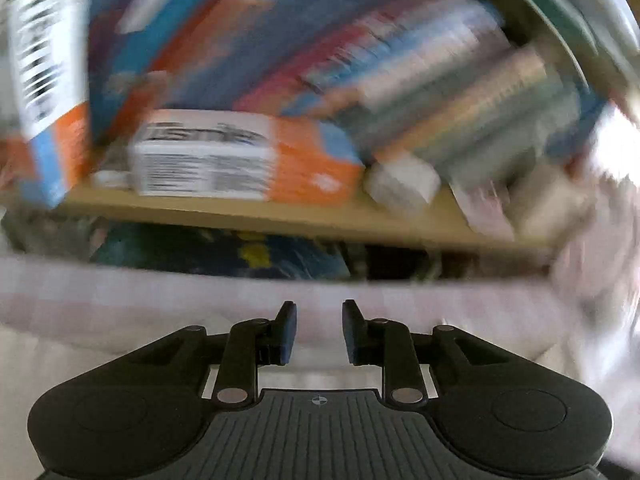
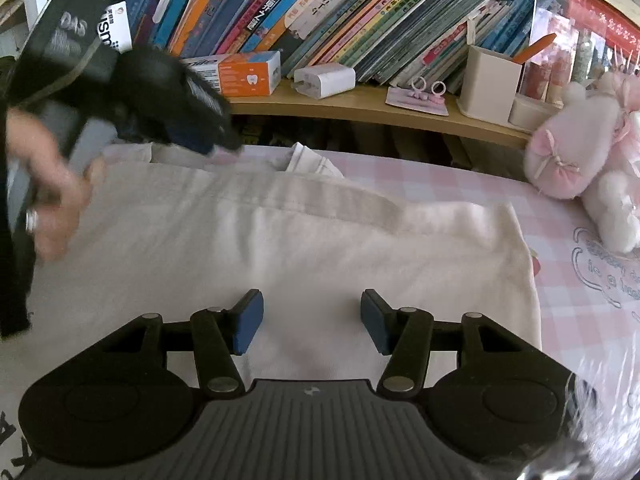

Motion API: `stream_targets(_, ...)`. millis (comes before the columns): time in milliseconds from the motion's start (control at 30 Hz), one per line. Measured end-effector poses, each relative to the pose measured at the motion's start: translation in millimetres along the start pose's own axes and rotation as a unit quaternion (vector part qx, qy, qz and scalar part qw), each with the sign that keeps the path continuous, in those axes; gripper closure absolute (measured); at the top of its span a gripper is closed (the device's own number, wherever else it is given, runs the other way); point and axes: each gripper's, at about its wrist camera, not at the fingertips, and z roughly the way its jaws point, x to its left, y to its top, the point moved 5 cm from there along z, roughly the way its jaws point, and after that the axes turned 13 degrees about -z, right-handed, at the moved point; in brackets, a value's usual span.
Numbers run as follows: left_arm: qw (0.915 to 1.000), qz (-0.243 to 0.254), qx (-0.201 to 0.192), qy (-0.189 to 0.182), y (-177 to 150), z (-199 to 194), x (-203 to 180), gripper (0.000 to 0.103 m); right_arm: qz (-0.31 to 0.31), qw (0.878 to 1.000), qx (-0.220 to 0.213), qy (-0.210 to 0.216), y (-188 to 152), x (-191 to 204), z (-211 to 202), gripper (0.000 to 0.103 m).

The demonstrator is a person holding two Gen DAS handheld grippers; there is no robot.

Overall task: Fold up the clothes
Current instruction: 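Smooth the folded shirt with the left gripper and lift its edge with the right gripper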

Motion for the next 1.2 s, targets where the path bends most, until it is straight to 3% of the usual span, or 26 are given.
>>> stream_targets(100, 0.9997, 0.002, -0.014, -0.018, -2.9, -26.8, 20.0, 0.078, -0.003, 1.000, -0.003, 0.008, -1.8, -1.4, -0.6, 0.050)
stream_targets(233, 0.9985, 0.052, -0.013, -0.005, -31.3, -67.6, 50.0, 0.077, -0.010, 1.000, -0.007, 0.004, -2.9, 2.0, 0.1, 0.049)
stream_targets(333, 0.9981, 0.053, -0.011, 0.029, -54.8, -98.1, 82.0, 0.077, -0.007, 1.000, -0.007, 0.002, -3.0, 2.8, 0.1, 0.048)
stream_targets(500, 0.9980, -0.005, -0.009, 0.062, -93.2, -148.1, 122.7, 0.072, 0.021, 1.000, -0.002, 0.011, -2.1, -2.0, -5.9, 0.049)
stream_targets(667, 0.9940, -0.072, -0.009, 0.082, -126.5, -192.6, 152.2, 0.072, 0.057, 0.998, -0.008, 0.026, -20.2, -1.9, -42.9, 0.049)
stream_targets(867, 0.9929, -0.067, -0.017, 0.097, -149.8, -222.9, 150.0, 0.069, 0.057, 0.998, 0.007, 0.036, -71.2, 7.5, -105.2, 0.047)
stream_targets(1033, 0.9925, -0.063, -0.028, 0.100, -161.3, -240.7, 142.1, 0.057, 0.123, 0.992, 0.030, 0.021, -113.0, -1.4, -147.0, 0.047)
stream_targets(1200, 0.9911, -0.077, -0.019, 0.107, -173.2, -246.2, 141.2, 0.056, 0.191, 0.980, 0.050, 0.037, -140.8, -12.3, -168.0, 0.047)
